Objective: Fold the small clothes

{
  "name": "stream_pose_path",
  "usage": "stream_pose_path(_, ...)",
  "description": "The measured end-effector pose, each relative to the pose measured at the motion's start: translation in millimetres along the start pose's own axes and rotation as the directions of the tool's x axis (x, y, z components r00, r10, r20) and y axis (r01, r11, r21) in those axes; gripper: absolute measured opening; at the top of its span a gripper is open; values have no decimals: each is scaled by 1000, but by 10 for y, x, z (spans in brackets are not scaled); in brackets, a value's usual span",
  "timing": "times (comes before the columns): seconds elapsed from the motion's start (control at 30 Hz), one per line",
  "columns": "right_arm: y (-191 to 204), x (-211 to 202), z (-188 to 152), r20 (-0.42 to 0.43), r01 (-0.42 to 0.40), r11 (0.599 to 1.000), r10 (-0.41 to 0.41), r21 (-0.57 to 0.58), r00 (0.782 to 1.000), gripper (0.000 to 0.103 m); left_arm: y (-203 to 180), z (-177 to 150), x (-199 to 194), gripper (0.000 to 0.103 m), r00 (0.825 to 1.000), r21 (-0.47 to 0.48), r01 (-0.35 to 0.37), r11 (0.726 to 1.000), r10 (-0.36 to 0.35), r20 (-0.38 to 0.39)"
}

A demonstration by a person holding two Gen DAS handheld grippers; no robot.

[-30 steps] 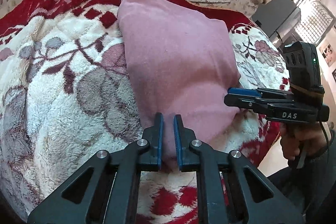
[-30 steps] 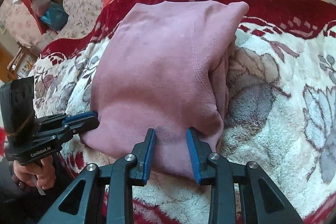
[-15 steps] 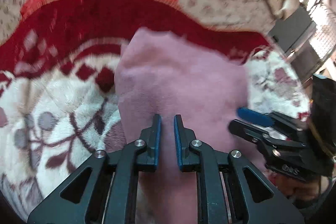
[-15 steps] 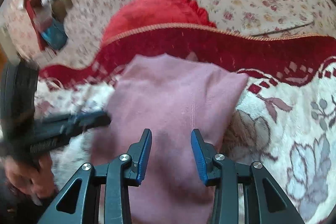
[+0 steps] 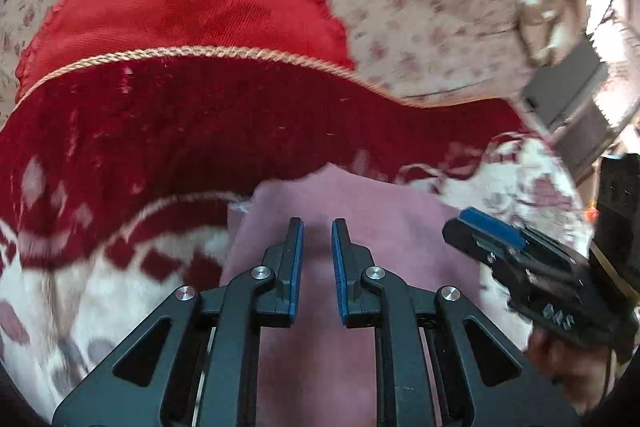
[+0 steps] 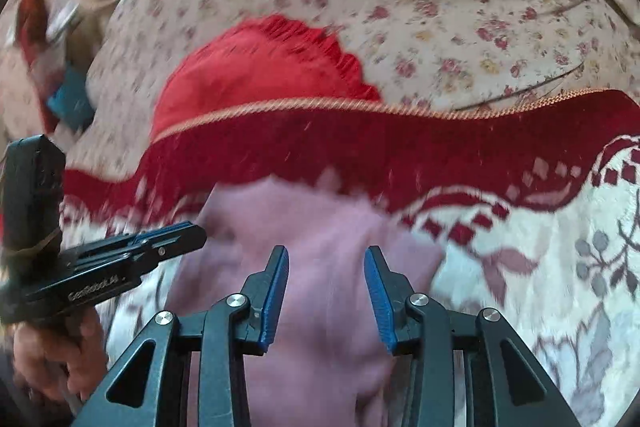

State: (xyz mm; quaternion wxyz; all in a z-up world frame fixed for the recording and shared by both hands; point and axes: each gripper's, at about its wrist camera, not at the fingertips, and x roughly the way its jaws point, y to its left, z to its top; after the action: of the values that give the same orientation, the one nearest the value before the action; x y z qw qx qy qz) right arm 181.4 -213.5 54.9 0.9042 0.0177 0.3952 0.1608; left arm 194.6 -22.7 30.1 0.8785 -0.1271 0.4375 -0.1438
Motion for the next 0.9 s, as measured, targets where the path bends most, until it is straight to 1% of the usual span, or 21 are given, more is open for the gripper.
stream_pose_path(0.03,-34,134,45,-14,-8,1000,8,27,1000,38,36,12,141,12,999,-6,-21,1000,21,-36)
stream_pose_path(0.07,-52,231,56,-34,-11,999,12,39,999,38,81,-8,227,11,998,-14,-24,1000,23,-66)
stream_pose_path(0.1,-44,347,57,-64,-3,999,5,39,998,38,106,-28,289,11,997,-21,-22,1000,20,-77)
stream_pose_path(0.13,-45,456,36,-99,14,1000,-12,28,995,38,109,-52,299,12,998,-8,-20,1000,19,-63)
stream_pose_path(0.17,-31,606,-10,-155,46,999,-45,1,987,38,94,-58,298,12,998,2,-23,1000,23,-58)
stream_pose_path(0.2,-14,673,-47,-179,60,998,-62,-18,982,38,84,-58,294,12,998,8,-27,1000,27,-56)
stream_pose_path(0.27,31,699,-64,-172,73,995,-85,-71,982,38,74,-51,238,12,998,3,-13,1000,13,-65)
stream_pose_path(0.33,15,594,-10,-169,56,997,-65,-52,984,38,64,-72,98,12,998,4,-9,1000,9,-57)
stream_pose_path(0.37,-7,515,17,-151,42,999,-47,-34,987,38,51,-100,-6,12,999,13,-12,1000,13,-45)
stream_pose_path(0.4,-38,398,41,-122,21,1000,-23,-14,992,38,52,-148,-98,16,999,25,-13,1000,14,-34)
stream_pose_path(0.43,-75,247,57,-88,0,1000,1,6,996,38,35,-217,-204,33,1000,39,-12,999,12,-22)
stream_pose_path(0.47,-120,79,52,-54,-15,1000,16,23,998,38,34,-293,-300,55,1000,49,-12,999,12,-12)
stream_pose_path(0.5,-178,-66,46,-33,-20,999,21,38,999,38,36,-379,-388,62,1000,59,-14,998,14,-2)
stream_pose_path(0.57,-331,-351,-80,6,-53,995,53,89,999,38,60,-574,-521,64,1000,78,-15,997,14,8)
stream_pose_path(0.6,-415,-460,-168,24,-83,988,81,130,996,42,83,-668,-560,64,1000,82,-12,997,12,-1)
stream_pose_path(0.63,-532,-548,-285,39,-118,977,113,179,993,44,104,-748,-571,64,1000,82,-4,997,5,-12)
stream_pose_path(0.67,-589,-605,-366,41,-128,970,122,206,992,44,134,-824,-564,64,1000,73,5,997,-4,-21)
stream_pose_path(0.7,-649,-607,-448,37,-133,964,127,229,991,44,159,-872,-538,64,999,59,15,998,-14,-31)
stream_pose_path(0.77,-720,-583,-582,22,-139,955,138,260,990,45,233,-945,-427,64,996,-7,53,999,-54,-67)
stream_pose_path(0.83,-772,-486,-711,-2,-170,936,180,307,984,45,294,-978,-400,64,994,-67,89,994,-94,-62)
stream_pose_path(0.9,-780,-401,-799,-28,-178,928,198,328,980,45,319,-995,-372,66,994,-91,89,992,-94,-56)
